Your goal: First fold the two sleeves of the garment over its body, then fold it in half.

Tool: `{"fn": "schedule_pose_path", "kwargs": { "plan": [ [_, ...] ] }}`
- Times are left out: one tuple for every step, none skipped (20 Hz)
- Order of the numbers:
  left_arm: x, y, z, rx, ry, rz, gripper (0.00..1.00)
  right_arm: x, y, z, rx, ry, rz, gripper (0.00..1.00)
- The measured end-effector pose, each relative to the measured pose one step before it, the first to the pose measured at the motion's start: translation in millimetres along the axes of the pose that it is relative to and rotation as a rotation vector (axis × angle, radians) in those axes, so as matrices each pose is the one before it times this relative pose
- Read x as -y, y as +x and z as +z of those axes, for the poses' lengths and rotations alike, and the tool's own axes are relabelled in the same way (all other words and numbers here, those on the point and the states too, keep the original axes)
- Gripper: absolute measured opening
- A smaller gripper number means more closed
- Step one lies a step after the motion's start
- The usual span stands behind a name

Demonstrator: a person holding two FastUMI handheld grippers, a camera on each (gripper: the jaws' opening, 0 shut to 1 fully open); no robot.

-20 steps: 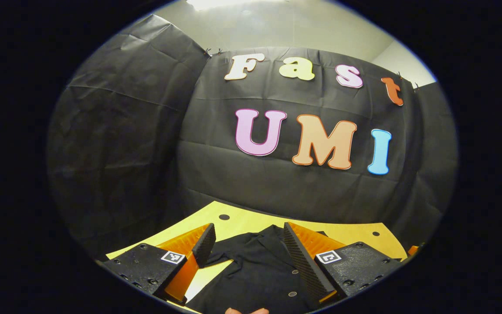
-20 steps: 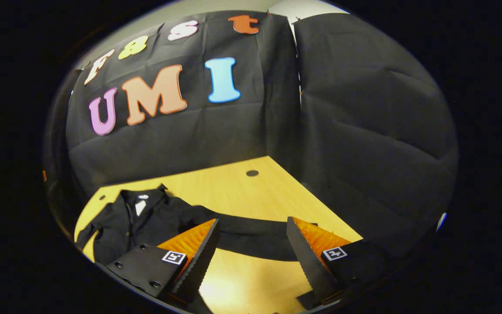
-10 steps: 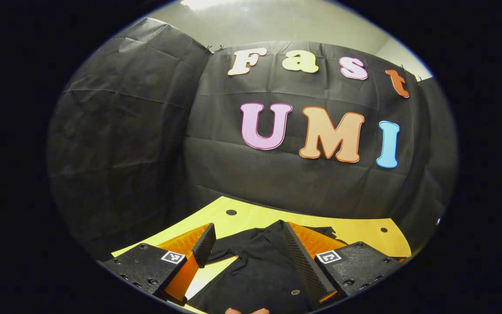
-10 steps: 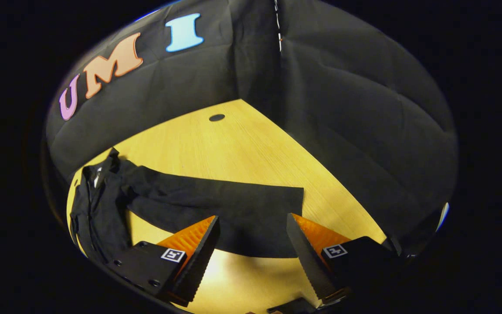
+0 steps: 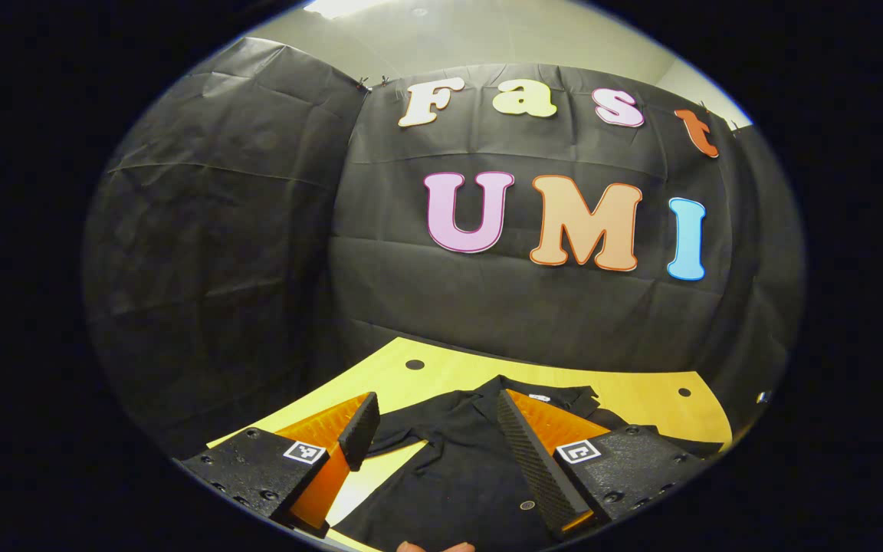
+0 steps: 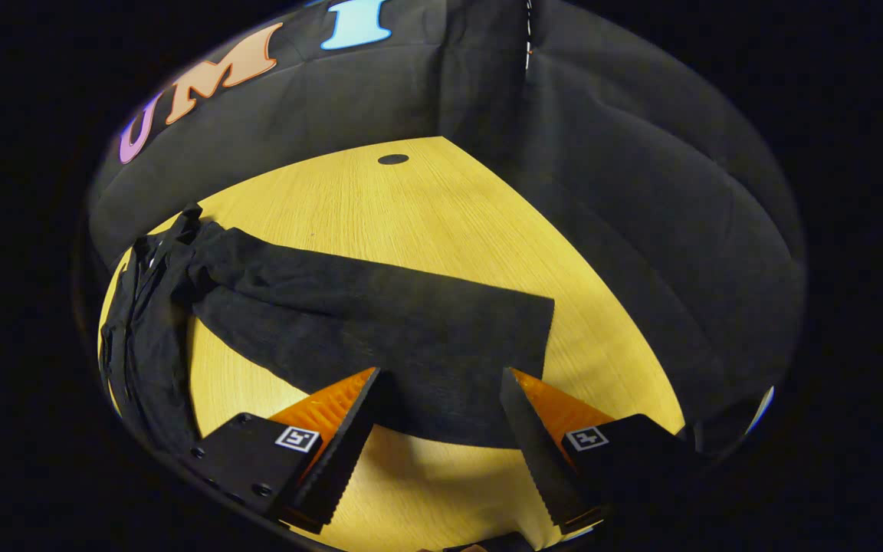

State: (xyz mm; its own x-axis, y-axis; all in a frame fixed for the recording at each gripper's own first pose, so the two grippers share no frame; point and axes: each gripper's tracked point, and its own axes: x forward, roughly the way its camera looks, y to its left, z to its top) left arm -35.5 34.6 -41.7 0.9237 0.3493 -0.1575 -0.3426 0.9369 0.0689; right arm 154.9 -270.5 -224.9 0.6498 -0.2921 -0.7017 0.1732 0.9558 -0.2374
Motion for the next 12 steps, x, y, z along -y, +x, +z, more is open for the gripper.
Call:
{"fn": "schedule_pose_path", "kwargs": {
  "plan": [
    [-0.05,-0.23,-2.81,-0.00557,-0.00193,-0.00125,0.93,0.81,-0.24,-2.32,0.00175,0.00194,-0.00270,1.00],
    [-0.12,0.01,-1.20,-0.00443,-0.00421,-0.00247,0.93,0.65,-0.91,1.22,0.00518,-0.00661,-0.00446,0.96],
    [1.05,0.59,-1.57,-0.00187,-0.00702,-0.00373,0.93,0.84,1.37,-0.51,-0.00078,-0.00301,-0.00320,0.98],
    [0.63,-0.44,-1.10,-0.00226,-0.00685,-0.00238,0.93,-0.93,-1.53,0.30,0.00008,0.00666,-0.00048,0.98],
    [-0.79,-0.95,0.24,-0.00030,-0.00214,-0.00016,0.93,-1.24,-0.53,0.40,-0.00265,0.00555,-0.00090,0.98],
    [-2.56,0.69,-0.72,0.00201,-0.00223,0.00168,0.93,-2.63,0.27,-0.21,0.00030,0.00566,-0.00094,0.88],
    [-1.68,-0.50,1.05,0.00221,-0.00242,0.00224,0.93,-3.49,1.35,0.66,-0.00233,0.00274,0.00887,0.82],
    [-1.75,0.18,-0.49,0.00155,-0.00317,0.00146,0.93,-2.70,-0.87,-0.66,-0.00247,-0.00122,0.00690,0.75],
    [-2.01,-0.24,0.07,0.00038,-0.00359,0.00116,0.93,-3.50,-0.42,1.24,0.00306,-0.00163,0.00942,0.66],
    [-1.51,0.19,-0.54,0.00047,-0.00358,0.00285,0.92,-2.81,1.04,-1.25,-0.00355,-0.00071,0.01018,0.57],
    [-3.07,-0.55,0.02,0.00013,-0.00224,0.00411,0.93,-3.92,-0.07,0.90,0.00391,0.00133,0.01495,0.46],
    [-2.60,0.32,-0.52,0.00044,-0.00206,0.00432,0.92,-3.77,0.99,-1.14,0.00208,0.00714,0.01378,0.36]
  ]
}}
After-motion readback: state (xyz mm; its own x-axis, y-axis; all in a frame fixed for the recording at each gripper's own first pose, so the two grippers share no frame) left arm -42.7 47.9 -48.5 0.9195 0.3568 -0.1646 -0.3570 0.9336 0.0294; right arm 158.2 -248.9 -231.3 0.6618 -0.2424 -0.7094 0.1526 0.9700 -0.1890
